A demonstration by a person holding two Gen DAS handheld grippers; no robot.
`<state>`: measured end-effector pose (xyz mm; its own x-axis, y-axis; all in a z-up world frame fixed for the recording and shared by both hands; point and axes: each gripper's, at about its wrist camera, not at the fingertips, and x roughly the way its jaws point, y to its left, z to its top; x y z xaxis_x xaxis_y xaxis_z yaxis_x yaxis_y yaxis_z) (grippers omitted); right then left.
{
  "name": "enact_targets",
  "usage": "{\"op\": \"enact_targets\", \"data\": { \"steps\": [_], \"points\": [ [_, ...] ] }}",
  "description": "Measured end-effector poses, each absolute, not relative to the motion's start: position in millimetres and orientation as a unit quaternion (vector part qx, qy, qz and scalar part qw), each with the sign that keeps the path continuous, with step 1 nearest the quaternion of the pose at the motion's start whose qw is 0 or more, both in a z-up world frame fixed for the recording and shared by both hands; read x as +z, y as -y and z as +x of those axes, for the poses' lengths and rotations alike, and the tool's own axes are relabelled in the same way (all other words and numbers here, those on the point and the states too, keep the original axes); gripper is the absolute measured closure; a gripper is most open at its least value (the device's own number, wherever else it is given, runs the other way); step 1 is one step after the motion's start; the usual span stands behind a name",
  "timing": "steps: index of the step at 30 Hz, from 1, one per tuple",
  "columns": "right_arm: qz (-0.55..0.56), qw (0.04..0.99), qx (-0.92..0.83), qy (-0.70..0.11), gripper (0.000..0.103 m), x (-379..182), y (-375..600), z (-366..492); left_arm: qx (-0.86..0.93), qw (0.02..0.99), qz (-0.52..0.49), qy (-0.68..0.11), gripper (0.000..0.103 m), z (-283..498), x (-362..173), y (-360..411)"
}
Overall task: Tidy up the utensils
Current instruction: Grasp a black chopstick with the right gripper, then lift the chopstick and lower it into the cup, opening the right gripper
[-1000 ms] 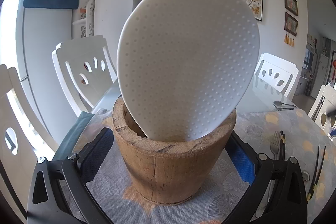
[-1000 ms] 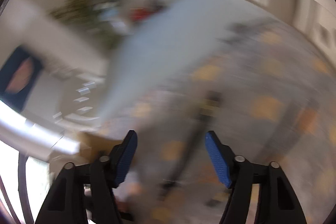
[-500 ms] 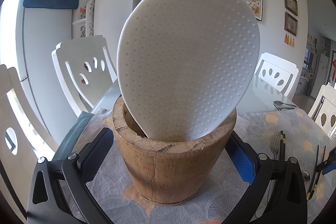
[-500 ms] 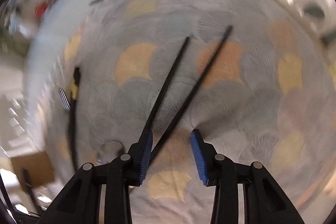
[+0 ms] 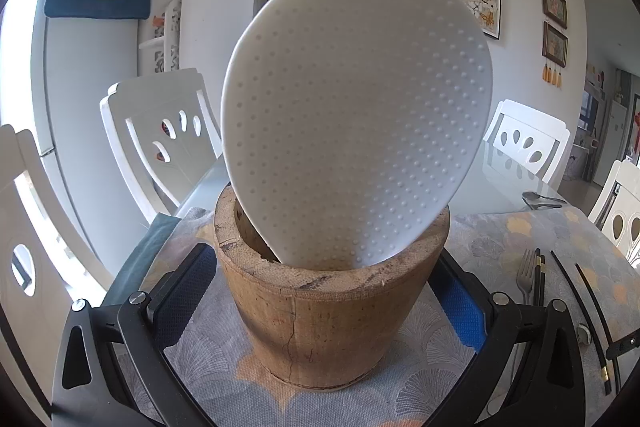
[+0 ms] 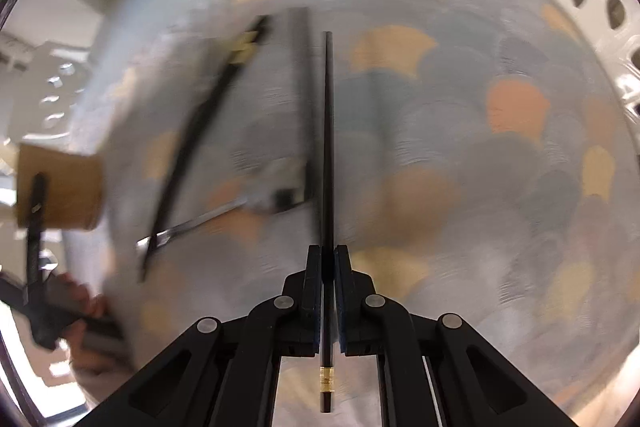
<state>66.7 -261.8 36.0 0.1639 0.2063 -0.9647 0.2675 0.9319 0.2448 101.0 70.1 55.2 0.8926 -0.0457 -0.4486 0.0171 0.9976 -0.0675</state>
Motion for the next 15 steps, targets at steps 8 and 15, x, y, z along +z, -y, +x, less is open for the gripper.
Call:
{"op": "enact_targets", "data": {
  "steps": [8, 15],
  "points": [
    [0.159, 0.757, 0.065, -0.631, 0.098, 56.1, 205.1, 83.9, -0.017, 0.972, -0.032, -0.232, 0.0, 101.1, 54.9, -69.6],
    [0.111, 0.722, 0.064, -0.68, 0.098, 23.6, 170.9, 92.7, -0.018, 0.972, -0.033, -0.232, 0.0, 101.0, 55.0, -69.0]
  ]
}}
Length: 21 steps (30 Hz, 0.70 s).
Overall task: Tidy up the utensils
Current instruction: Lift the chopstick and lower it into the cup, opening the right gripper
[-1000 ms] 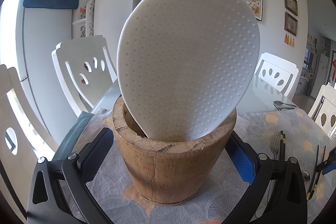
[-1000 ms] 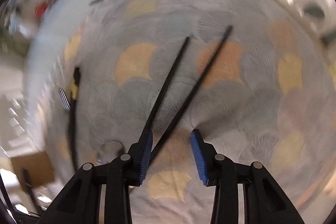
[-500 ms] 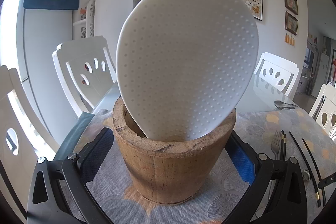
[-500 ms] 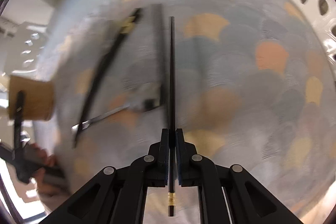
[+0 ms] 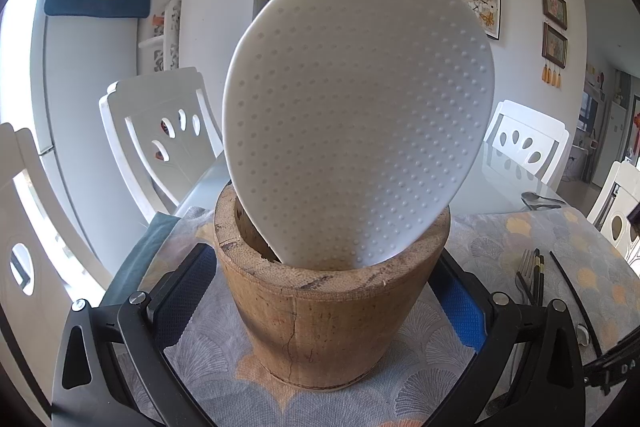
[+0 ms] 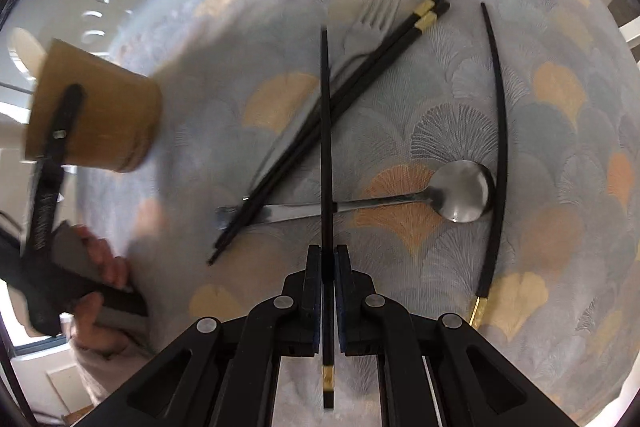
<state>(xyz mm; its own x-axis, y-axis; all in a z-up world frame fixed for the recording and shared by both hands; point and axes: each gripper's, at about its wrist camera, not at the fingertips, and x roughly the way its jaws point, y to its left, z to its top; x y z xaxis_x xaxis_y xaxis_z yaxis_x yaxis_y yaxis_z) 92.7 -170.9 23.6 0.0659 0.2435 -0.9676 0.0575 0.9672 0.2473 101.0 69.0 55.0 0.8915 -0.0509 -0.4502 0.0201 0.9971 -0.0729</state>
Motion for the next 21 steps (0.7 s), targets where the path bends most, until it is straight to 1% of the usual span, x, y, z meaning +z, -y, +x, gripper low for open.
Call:
{"op": "enact_targets", "data": {
  "steps": [5, 13, 17, 21],
  "points": [
    [0.121, 0.722, 0.07, -0.677, 0.098, 18.1, 171.6, 104.8, -0.019, 0.972, -0.034, -0.233, 0.0, 100.6, 55.2, -69.0],
    [0.137, 0.741, 0.084, -0.652, 0.098, 14.0, 178.2, 108.9, -0.019, 0.972, -0.034, -0.233, 0.0, 100.4, 55.4, -68.9],
    [0.186, 0.747, 0.118, -0.627, 0.098, 25.2, 185.9, 99.1, -0.019, 0.972, -0.034, -0.233, 0.0, 100.3, 55.6, -68.3],
    [0.182, 0.765, 0.15, -0.6, 0.098, 42.1, 181.1, 90.7, -0.019, 0.972, -0.034, -0.233, 0.0, 100.3, 55.7, -68.3]
  ]
}}
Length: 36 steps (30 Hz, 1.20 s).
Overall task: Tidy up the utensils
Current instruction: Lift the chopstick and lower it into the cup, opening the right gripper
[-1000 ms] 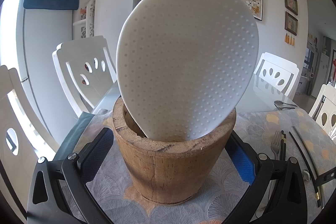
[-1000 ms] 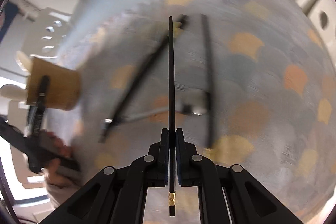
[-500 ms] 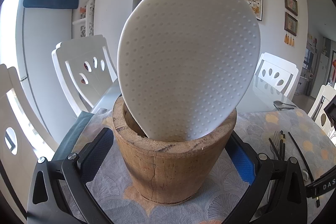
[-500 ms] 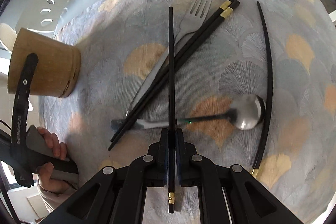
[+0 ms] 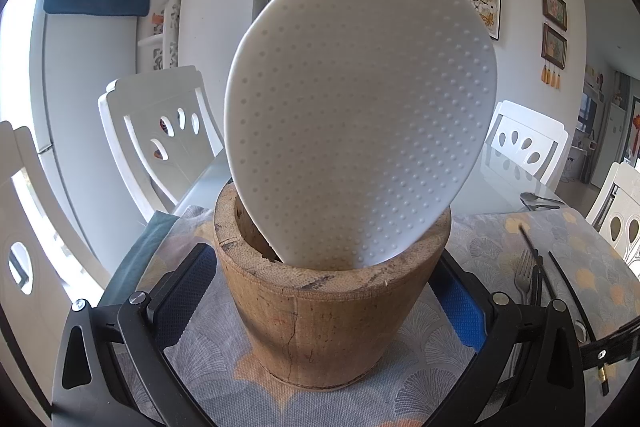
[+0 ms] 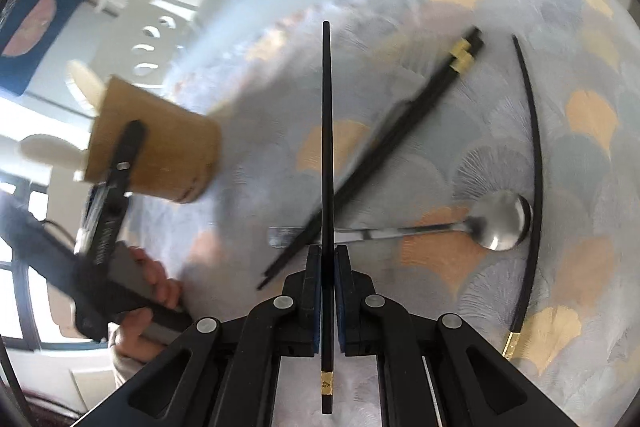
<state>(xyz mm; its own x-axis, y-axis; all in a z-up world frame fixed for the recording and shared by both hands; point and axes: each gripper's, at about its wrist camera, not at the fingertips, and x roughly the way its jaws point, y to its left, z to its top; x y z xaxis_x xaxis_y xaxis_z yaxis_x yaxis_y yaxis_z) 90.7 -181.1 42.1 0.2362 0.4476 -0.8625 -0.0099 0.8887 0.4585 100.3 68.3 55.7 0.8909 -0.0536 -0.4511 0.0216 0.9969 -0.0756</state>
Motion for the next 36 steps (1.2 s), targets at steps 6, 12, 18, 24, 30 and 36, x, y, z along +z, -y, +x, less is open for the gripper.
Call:
{"op": "enact_targets", "data": {
  "steps": [6, 12, 18, 24, 30, 36],
  "points": [
    [0.187, 0.807, 0.191, -0.526, 0.098, 81.6, 170.6, 84.0, -0.018, 0.972, -0.033, -0.231, 0.0, 100.1, 56.1, -68.4],
    [0.186, 0.864, 0.206, -0.419, 0.098, 135.6, 152.8, 88.5, -0.018, 0.974, -0.033, -0.224, 0.0, 97.4, 56.6, -69.3],
    [0.187, 0.904, 0.248, -0.295, 0.098, 192.0, 129.7, 95.3, -0.018, 0.974, -0.033, -0.224, 0.0, 97.6, 56.7, -69.3],
    [0.185, 0.912, 0.288, -0.226, 0.098, 224.2, 94.5, 118.3, -0.018, 0.974, -0.033, -0.224, 0.0, 97.7, 56.7, -69.3],
    [0.168, 0.912, 0.325, -0.186, 0.098, 244.2, 62.6, 130.3, -0.018, 0.974, -0.033, -0.225, 0.0, 97.7, 56.7, -69.3],
    [0.151, 0.909, 0.35, -0.166, 0.098, 233.3, 38.2, 141.3, -0.018, 0.974, -0.033, -0.225, 0.0, 97.7, 56.6, -69.2]
  ]
}}
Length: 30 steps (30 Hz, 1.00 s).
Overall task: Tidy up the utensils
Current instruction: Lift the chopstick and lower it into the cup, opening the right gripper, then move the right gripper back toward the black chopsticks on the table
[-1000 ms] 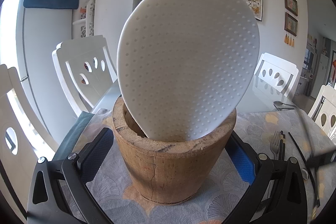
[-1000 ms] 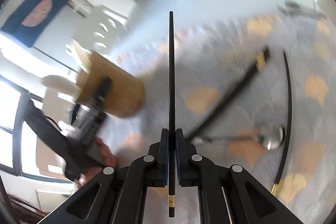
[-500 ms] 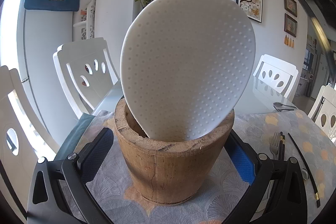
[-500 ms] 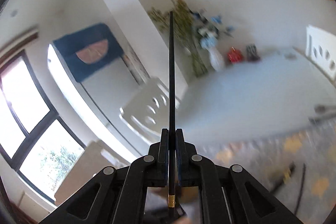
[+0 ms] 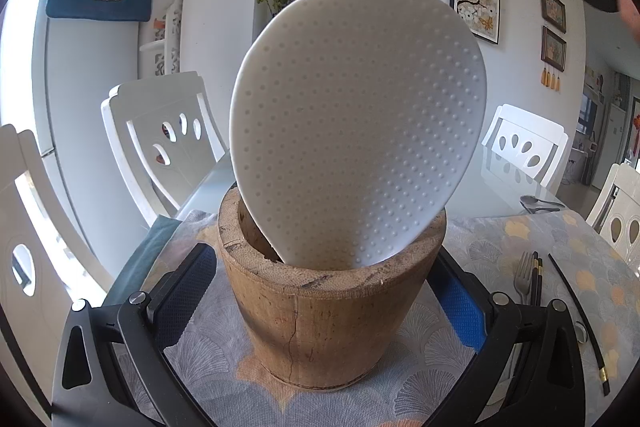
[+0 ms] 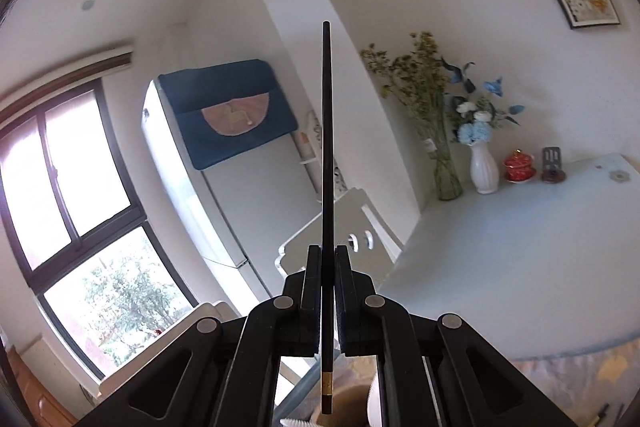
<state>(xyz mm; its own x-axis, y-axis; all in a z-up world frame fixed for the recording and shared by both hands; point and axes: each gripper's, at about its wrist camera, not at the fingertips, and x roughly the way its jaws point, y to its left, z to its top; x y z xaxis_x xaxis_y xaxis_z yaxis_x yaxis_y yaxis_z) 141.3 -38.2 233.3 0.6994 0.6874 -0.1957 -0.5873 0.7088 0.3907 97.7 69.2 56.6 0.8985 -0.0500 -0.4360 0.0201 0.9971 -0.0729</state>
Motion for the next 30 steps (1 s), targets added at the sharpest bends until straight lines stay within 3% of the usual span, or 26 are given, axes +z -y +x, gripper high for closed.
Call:
{"op": "enact_targets", "data": {
  "steps": [11, 13, 15, 16, 30],
  "points": [
    [0.113, 0.9, 0.386, -0.168, 0.097, 202.9, 14.3, 140.9, -0.018, 0.974, -0.033, -0.225, 0.0, 97.6, 56.7, -69.0],
    [0.105, 0.9, 0.384, -0.177, 0.092, 199.6, 13.9, 140.7, -0.018, 0.974, -0.033, -0.224, 0.0, 97.6, 56.7, -69.0],
    [0.101, 0.902, 0.378, -0.182, 0.072, 197.3, 15.4, 140.5, -0.017, 0.974, -0.033, -0.224, 0.0, 97.6, 56.7, -69.0],
    [0.103, 0.903, 0.376, -0.181, 0.069, 196.8, 17.7, 140.1, -0.017, 0.974, -0.034, -0.224, 0.0, 97.7, 56.4, -69.0],
    [0.161, 0.914, 0.314, -0.2, 0.061, 210.3, 83.5, 124.9, -0.018, 0.974, -0.034, -0.225, 0.0, 97.9, 56.3, -68.3]
  ]
}}
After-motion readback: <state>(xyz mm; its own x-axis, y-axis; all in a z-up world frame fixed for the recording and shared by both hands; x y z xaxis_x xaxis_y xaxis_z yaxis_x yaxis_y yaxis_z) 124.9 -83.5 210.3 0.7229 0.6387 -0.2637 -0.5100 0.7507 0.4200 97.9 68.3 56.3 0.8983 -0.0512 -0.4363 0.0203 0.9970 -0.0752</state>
